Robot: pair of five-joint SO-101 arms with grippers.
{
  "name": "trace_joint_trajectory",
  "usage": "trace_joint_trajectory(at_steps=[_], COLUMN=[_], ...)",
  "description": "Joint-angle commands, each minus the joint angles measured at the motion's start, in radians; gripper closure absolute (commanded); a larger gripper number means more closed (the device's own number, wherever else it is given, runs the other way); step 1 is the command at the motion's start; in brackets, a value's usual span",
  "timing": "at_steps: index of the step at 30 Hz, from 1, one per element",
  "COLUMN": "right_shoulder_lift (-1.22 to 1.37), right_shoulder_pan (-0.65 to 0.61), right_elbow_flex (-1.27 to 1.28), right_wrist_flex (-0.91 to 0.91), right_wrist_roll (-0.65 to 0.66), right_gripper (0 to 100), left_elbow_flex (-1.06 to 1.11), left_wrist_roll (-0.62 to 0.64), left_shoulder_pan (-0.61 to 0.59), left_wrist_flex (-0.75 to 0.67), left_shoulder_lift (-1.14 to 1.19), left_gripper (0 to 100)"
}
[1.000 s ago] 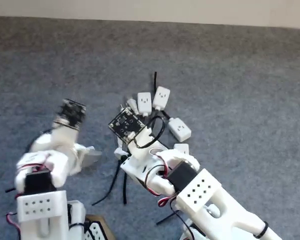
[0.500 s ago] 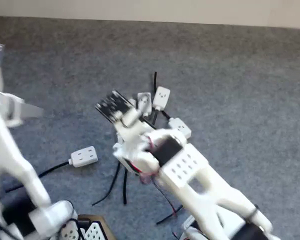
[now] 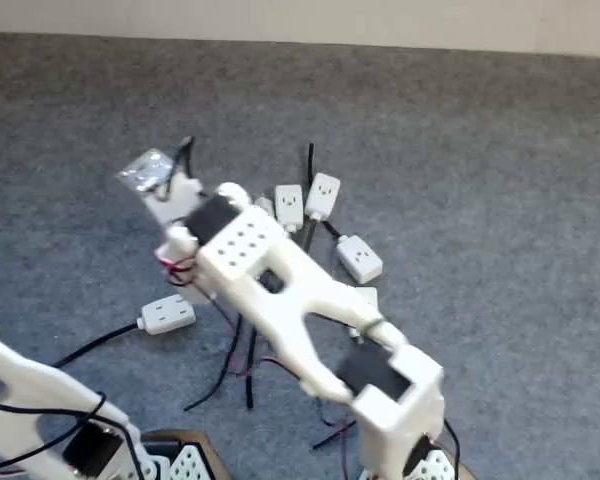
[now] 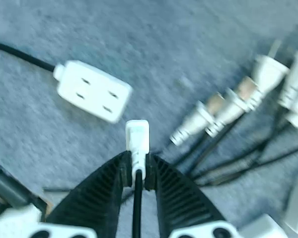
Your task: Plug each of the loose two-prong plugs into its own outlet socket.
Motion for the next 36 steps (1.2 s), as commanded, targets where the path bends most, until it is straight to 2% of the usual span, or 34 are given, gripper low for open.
trace_joint_trajectory(at_steps=[1,10,16,21,26,31,36], right_shoulder_lift=[0.179,0.526,0.527,0.475,0.429,0.300,0.245], right_shoulder_pan=[-0.048,-0.071,-0.079,-0.070,-0.068,-0.048,-0.050], right_elbow_flex=[-0.372,-0.911,-0.914,-0.803,-0.647,-0.628,-0.627], right_wrist_flex=[0.099,0.280,0.280,0.280,0.280,0.280,0.280], right_wrist_roll=[-0.071,-0.229,-0.235,-0.236,-0.293,-0.327,-0.342], right_gripper=[99.3,99.3,99.3,99.3,99.3,99.3,99.4], left_elbow_flex=[-0.225,-0.521,-0.645,-0.653,-0.653,-0.653,-0.653], left_wrist_roll=[0.003,0.003,0.002,0.002,0.003,0.000,-0.077], left_shoulder_pan=[-0.062,-0.104,-0.116,-0.117,-0.110,-0.114,-0.110], left_wrist_flex=[0.006,0.041,0.086,0.112,0.129,0.135,0.140], left_shoulder_lift=[0.122,0.328,0.403,0.424,0.421,0.421,0.427], left_gripper=[57,57,57,57,58,60,60])
